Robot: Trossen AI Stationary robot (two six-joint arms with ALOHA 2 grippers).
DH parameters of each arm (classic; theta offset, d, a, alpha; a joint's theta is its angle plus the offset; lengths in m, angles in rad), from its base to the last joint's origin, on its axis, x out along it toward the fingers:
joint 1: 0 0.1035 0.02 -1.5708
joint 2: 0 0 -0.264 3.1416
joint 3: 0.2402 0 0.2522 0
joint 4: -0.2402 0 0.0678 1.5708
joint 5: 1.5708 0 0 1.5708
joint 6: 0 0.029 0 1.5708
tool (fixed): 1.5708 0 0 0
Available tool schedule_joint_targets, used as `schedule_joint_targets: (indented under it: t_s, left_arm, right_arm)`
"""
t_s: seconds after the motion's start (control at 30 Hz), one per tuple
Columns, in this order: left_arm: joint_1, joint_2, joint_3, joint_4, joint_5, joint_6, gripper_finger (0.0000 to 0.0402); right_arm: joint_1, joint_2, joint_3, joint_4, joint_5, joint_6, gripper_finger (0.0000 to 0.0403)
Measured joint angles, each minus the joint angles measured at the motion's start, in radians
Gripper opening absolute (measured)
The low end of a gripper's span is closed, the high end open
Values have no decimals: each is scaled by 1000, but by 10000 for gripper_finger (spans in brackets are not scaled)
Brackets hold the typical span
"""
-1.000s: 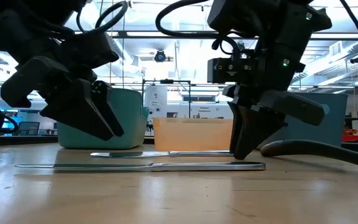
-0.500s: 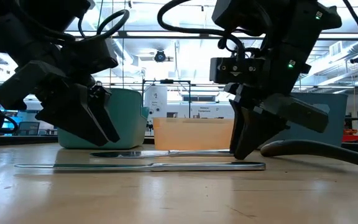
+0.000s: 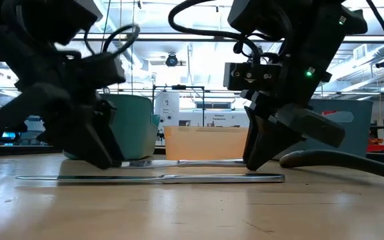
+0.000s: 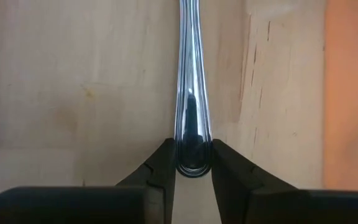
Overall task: Pick & Place Kitchen Items
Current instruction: Put the top silver knife into the orange bin
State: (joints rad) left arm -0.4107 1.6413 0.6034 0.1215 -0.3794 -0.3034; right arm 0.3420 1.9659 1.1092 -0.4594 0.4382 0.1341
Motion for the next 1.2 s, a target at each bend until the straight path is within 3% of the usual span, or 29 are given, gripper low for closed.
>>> schedule_joint_targets:
  t_s: [0.4, 0.83, 1.2]
  left_arm:
    - [35, 32, 2, 26, 38, 6, 219]
    - [57, 43, 0, 53, 86, 30, 67]
    - [59, 45, 0, 51, 84, 29, 78]
  right_arm:
    - [19, -3, -37, 48, 49, -3, 82]
    - [18, -3, -37, 46, 49, 0, 82]
    - [18, -3, -37, 46, 52, 7, 82]
